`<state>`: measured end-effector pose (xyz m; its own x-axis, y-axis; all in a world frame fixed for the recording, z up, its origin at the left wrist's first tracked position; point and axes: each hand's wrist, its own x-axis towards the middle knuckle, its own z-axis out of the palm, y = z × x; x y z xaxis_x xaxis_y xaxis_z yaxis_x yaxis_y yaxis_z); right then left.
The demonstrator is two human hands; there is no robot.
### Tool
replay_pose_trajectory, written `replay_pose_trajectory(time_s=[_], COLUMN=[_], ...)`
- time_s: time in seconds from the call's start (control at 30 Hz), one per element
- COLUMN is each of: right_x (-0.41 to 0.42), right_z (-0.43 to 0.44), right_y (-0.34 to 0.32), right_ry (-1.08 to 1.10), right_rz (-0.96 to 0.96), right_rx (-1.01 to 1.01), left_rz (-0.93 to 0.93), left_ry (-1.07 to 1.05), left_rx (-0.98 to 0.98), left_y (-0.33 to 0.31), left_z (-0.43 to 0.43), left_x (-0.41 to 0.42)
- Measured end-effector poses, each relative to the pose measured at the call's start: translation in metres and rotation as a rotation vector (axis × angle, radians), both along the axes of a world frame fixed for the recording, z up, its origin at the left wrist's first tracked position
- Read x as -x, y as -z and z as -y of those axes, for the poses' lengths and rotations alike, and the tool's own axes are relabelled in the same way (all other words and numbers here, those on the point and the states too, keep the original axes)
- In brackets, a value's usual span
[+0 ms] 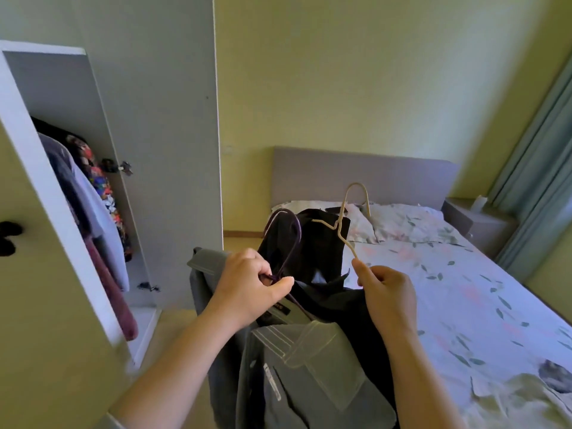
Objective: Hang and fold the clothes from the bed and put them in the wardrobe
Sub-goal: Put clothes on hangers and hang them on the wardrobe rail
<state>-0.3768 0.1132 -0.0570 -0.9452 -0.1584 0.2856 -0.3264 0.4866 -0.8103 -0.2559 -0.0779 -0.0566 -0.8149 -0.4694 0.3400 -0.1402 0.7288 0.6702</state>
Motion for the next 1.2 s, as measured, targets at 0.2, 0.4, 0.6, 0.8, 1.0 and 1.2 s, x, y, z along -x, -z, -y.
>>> replay_pose_trajectory(time_s=[0.2, 0.4, 0.6, 0.8, 1.0, 1.2], right_x=[0.035, 0.079, 0.133, 0.188, 0.207, 0.210], right_z=[0.062, 0.111, 0.181, 0.260, 0.334, 0.408], right_y=[-0.011, -0.010, 0.006, -0.009, -0.003, 0.005], right_ry=[-0.062, -0.136, -0.302, -0.472, -0.647, -0.802], right_rz=[-0.059, -0.022, 0.005, -0.005, -0.017, -0.029], right_rx=[0.036, 0.021, 0.005, 0.081, 0.047, 0.022], left_rz=[-0.102, -0.112, -0.072, -0.134, -0.167, -0.141], left_ry=[-0.151, -0.253, -0.387, -0.532, -0.735, -0.856], left_rx=[0.003, -0.004, 0.023, 0.061, 0.141, 0.151], left_y=[0.003, 0.007, 0.022, 0.007, 0.017, 0.020], left_z=[0.049, 0.093, 0.144, 0.198, 0.235, 0.276], left_x=[0.024, 0.050, 0.072, 0.103, 0.103, 0.097])
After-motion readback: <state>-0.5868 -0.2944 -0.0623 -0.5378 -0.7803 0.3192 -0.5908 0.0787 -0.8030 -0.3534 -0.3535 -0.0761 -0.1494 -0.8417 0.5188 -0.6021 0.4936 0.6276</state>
